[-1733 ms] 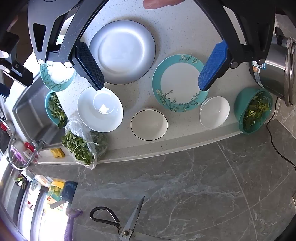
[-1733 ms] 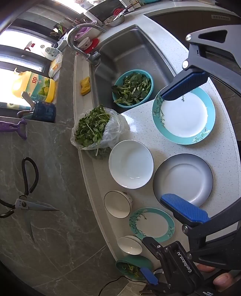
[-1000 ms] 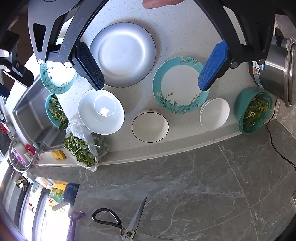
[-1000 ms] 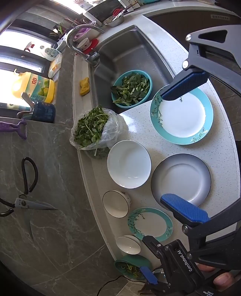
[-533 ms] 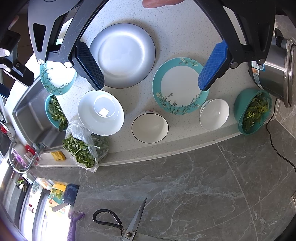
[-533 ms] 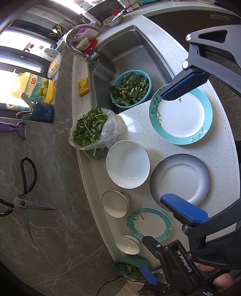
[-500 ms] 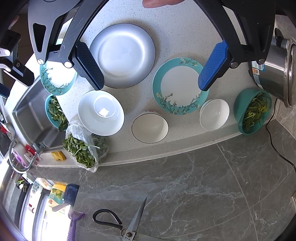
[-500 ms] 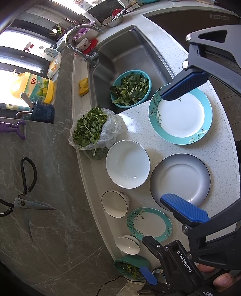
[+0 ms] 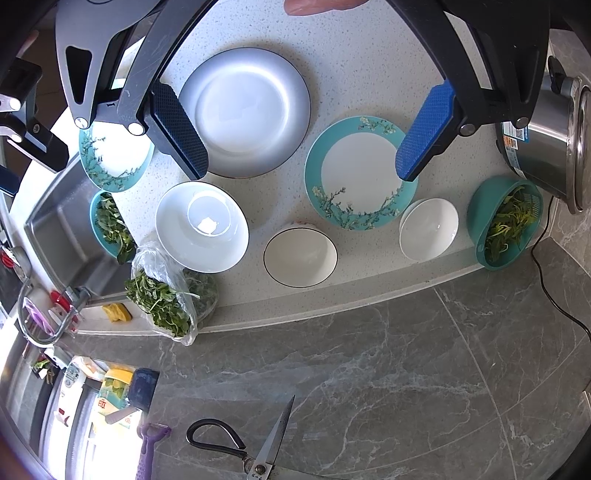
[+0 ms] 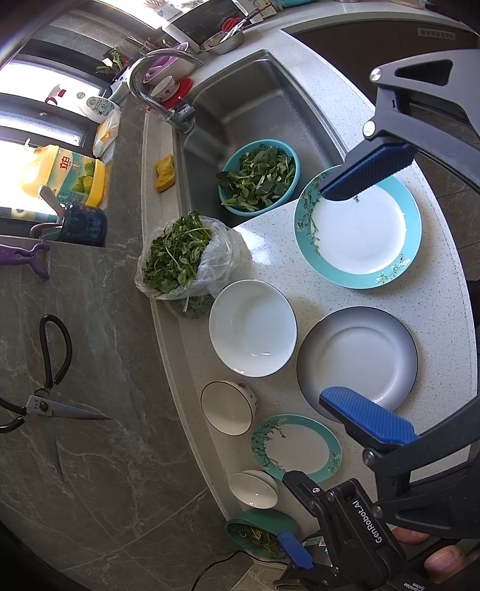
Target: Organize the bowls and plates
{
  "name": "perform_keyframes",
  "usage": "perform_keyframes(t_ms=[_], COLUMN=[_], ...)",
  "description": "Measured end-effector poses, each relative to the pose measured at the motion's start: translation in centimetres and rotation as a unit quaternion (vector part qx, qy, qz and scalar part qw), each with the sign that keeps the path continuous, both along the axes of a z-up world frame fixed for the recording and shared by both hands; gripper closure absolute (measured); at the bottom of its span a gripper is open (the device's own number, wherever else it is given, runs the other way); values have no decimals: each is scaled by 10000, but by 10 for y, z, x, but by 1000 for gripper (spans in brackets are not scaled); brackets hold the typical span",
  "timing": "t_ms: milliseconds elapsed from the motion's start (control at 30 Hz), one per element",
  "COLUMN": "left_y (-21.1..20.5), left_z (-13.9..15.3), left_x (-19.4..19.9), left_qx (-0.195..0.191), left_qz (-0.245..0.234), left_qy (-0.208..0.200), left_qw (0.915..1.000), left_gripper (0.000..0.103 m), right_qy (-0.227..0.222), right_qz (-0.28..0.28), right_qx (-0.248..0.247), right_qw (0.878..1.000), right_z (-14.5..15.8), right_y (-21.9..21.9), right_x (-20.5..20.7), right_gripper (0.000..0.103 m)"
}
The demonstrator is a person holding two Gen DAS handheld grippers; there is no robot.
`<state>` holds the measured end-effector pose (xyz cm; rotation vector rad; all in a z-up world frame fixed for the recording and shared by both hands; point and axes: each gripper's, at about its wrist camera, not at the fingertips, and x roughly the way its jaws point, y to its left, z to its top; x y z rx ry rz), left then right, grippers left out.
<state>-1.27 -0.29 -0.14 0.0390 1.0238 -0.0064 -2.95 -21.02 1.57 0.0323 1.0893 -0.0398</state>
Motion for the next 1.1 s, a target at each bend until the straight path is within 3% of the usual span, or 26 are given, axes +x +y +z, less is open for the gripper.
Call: perform_keyframes(t_ms=[1100], left_y=[0], left_z=[-11], left_x=[6], left_qx=[9], left_qz=[-12], left_qy=[98], left_qw=[10000], left_gripper=[0], right_qy=[19], right_qz=[2], right_qx=[-4], right_qw=[10000], right_z=[-2], right_y=[1], right_x=[4], right_gripper=[0])
